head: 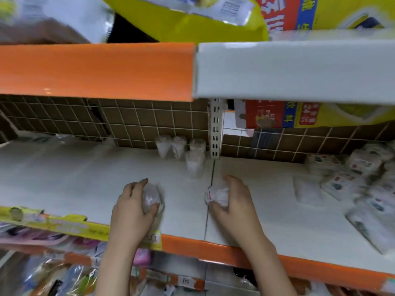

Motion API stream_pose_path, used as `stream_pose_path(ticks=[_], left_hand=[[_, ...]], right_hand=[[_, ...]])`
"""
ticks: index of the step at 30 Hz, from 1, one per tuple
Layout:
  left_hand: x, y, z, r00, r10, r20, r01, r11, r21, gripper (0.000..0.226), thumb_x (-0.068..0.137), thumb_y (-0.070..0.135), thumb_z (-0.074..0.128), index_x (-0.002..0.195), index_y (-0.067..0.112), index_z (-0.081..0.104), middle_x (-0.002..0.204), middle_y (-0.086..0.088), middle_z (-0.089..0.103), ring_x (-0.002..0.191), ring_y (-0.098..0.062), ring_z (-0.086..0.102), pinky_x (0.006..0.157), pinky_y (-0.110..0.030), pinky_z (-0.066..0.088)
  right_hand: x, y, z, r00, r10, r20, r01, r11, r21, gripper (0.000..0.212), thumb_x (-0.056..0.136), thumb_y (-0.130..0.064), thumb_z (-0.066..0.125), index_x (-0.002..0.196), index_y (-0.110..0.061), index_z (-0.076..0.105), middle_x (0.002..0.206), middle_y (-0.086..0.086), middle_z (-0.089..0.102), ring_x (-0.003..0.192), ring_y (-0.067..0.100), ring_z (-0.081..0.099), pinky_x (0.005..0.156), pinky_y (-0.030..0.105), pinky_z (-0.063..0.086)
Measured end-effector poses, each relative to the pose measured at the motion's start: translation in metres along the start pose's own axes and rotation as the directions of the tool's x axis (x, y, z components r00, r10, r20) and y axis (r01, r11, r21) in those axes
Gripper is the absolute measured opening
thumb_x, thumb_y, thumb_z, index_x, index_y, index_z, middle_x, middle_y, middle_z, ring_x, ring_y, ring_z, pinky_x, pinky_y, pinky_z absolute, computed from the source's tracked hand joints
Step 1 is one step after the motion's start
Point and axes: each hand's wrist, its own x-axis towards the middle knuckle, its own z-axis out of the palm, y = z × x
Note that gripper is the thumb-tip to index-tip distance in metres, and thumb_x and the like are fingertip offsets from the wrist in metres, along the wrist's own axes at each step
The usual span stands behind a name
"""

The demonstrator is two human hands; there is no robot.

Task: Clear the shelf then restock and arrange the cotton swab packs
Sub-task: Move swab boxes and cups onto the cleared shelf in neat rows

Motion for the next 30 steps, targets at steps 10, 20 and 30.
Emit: stream_pose_path(ticks=[10, 20, 30], left_hand=[[0.005, -0.017, 0.003, 1.000, 0.019, 0.004, -0.019, 0.997, -0.075, 0.064, 0.078, 0.015, 0.072, 0.136, 0.015, 0.045, 0.133, -0.010, 0.046, 0.111, -0.034, 0.052, 0.087, -0.042, 0.045], [0.018, -0.006, 0.018, 0.998, 0.057, 0.015, -0.055, 0.995, -0.085, 0.064, 0.079, 0.019, 0.071, 0.137, 0.016, 0.044, 0.133, -0.009, 0.046, 0.111, -0.033, 0.053, 0.088, -0.042, 0.047], [0.049, -0.068, -0.014, 0.999, 0.034, 0.006, -0.034, 0.996, -0.085, 0.064, 0.078, 0.016, 0.073, 0.136, 0.015, 0.046, 0.132, -0.010, 0.047, 0.110, -0.034, 0.053, 0.087, -0.042, 0.047]], right_hand=[[0.004, -0.011, 0.008, 0.999, 0.005, 0.048, -0.001, 0.996, -0.085, 0.055, 0.084, -0.023, 0.067, 0.133, -0.019, 0.042, 0.132, -0.001, 0.040, 0.114, 0.015, 0.046, 0.082, 0.008, 0.026], [0.017, 0.000, 0.012, 0.993, -0.019, 0.117, 0.032, 0.993, -0.114, 0.057, 0.084, -0.029, 0.066, 0.135, -0.022, 0.042, 0.132, -0.004, 0.045, 0.117, 0.013, 0.041, 0.088, 0.014, 0.028], [0.068, -0.049, 0.060, 0.990, -0.114, 0.088, 0.128, 0.979, -0.162, 0.054, 0.083, -0.032, 0.066, 0.133, -0.021, 0.047, 0.132, 0.002, 0.050, 0.122, 0.019, 0.040, 0.093, 0.024, 0.030]])
